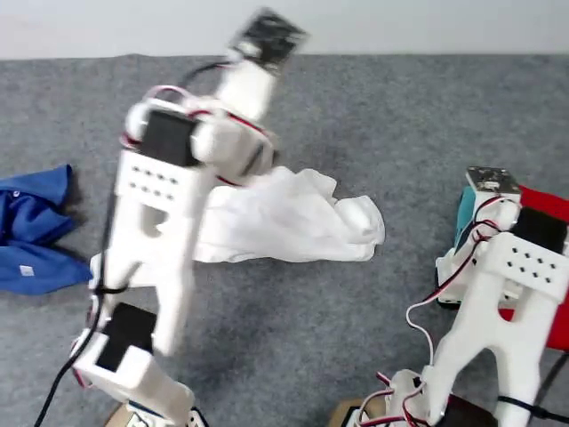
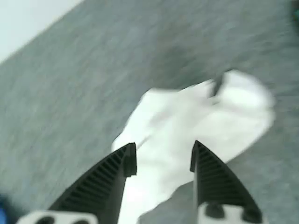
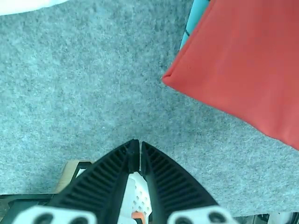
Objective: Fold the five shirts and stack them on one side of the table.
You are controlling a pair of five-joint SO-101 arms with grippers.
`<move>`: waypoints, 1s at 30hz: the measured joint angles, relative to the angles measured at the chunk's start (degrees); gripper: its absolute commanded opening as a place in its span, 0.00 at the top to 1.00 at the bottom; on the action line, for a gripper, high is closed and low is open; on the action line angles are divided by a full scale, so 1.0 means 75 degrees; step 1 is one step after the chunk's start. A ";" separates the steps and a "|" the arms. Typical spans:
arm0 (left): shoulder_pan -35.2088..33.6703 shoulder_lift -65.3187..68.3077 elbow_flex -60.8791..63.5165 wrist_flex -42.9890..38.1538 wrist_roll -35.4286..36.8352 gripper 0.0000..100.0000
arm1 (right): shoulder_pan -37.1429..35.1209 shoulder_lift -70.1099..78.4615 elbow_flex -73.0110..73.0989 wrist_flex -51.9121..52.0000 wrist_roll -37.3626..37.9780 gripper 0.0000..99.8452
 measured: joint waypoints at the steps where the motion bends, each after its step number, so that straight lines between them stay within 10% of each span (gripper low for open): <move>1: -0.0387 0.0000 0.0234 0.0000 -0.0164 0.81 | 0.0000 0.0000 0.0000 0.0000 0.0000 0.99; 14: -0.4782 0.0000 0.4947 -0.0035 -0.4454 0.80 | -0.0047 0.0000 0.0000 0.0000 0.0000 0.99; 30: -0.5955 0.0211 0.7326 -0.3270 -0.6529 0.75 | -0.0727 0.0000 0.0000 0.0000 0.0000 0.99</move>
